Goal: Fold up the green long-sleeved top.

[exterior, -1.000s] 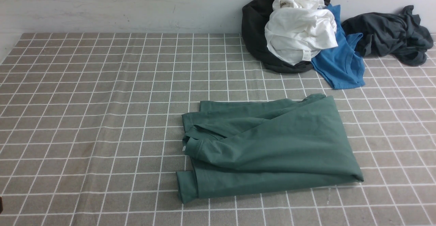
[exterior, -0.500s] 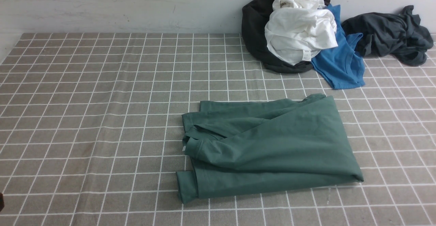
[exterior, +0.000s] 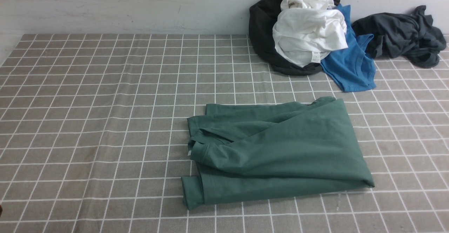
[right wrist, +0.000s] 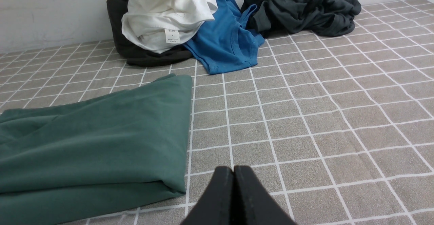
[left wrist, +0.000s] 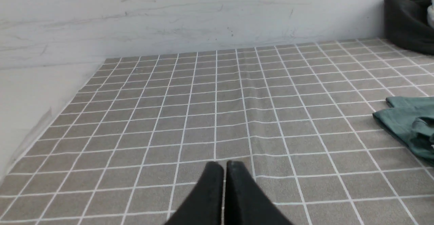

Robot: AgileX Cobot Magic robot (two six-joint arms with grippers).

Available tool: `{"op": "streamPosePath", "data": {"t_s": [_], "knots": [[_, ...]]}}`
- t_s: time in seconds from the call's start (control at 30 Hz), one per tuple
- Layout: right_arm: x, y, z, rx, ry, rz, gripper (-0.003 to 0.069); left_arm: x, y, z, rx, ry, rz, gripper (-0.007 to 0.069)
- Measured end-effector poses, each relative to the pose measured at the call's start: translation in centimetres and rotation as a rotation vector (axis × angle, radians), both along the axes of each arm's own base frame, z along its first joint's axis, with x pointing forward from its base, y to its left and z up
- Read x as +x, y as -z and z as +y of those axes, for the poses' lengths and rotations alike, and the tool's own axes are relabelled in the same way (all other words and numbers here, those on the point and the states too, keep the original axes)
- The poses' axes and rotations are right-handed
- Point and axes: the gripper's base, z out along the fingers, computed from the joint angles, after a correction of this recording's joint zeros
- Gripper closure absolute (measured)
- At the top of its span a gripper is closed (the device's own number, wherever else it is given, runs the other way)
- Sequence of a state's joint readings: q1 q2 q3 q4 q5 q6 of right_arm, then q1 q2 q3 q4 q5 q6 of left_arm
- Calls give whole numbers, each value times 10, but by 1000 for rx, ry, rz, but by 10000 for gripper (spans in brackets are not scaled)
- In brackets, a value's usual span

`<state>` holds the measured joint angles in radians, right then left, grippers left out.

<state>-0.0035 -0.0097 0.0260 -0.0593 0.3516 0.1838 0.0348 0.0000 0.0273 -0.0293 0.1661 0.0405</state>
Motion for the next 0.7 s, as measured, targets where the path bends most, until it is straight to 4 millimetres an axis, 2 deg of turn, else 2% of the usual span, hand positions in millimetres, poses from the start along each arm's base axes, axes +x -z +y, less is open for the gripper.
{"op": "streamPosePath", "data": {"t_s": [0.13,0.27,0.7], "knots": [[0,0,0,-3,0,0,673,-1,5,0,-2,1,52,629],[0,0,0,-4,0,0,673,-4,17,-1,33,15,186,629],[0,0,0,-4,0,1,673,-4,17,-1,58,21,188,629]]}}
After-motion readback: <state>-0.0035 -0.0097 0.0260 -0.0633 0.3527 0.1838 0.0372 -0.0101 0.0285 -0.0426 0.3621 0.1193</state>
